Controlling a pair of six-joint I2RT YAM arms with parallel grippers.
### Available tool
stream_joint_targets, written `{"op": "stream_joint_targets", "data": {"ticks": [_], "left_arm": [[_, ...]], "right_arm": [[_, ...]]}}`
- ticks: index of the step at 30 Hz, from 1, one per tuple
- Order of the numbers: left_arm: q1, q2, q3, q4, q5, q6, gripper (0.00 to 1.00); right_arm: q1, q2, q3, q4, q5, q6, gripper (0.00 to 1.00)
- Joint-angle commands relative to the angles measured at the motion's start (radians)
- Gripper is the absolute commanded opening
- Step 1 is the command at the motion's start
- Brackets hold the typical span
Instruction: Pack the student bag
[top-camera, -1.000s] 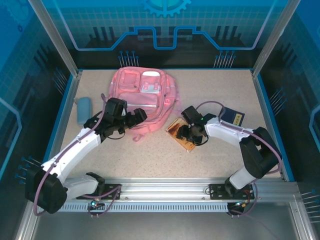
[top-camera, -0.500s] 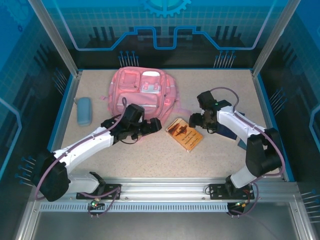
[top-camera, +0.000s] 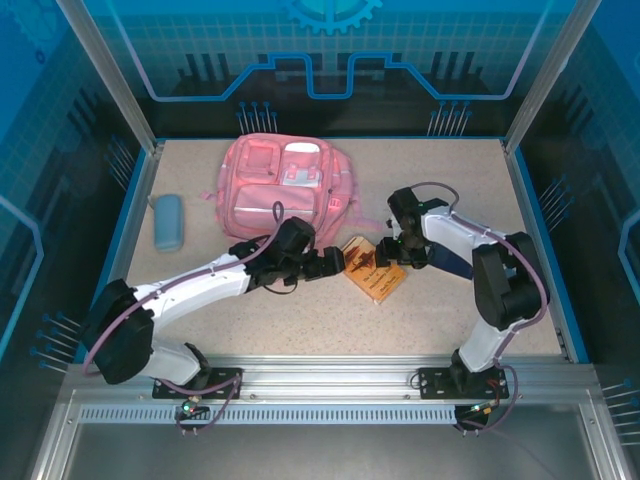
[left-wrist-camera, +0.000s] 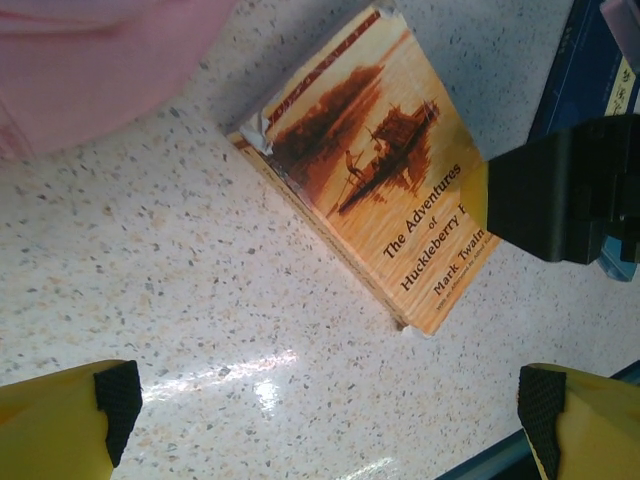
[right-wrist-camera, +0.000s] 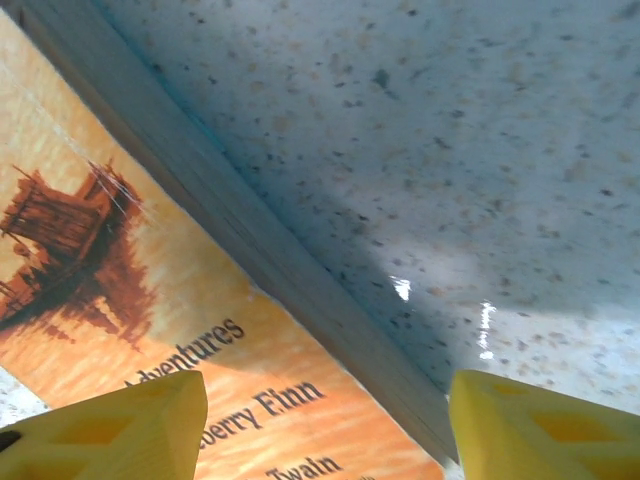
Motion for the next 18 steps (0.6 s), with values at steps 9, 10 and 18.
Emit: {"op": "stream_joint_targets", "data": {"ticks": [9, 10, 18], "left_arm": [[-0.018, 0.057, -0.007, 0.061, -0.049, -0.111, 0.95], [-0.018, 0.056, -0.013, 0.060, -0.058, -0.122, 0.94], [-0.018, 0.104, -0.029, 0.080, -0.047, -0.167, 0.81]], "right_arm": [[0.127, -0.066, -0.091, -0.009, -0.206, 0.041, 0.59], [0.151, -0.078, -0.104, 0.004, -0.241, 0.055, 0.59], [0.115, -0.112, -0.078, 0.007, -0.124, 0.103, 0.56]]}}
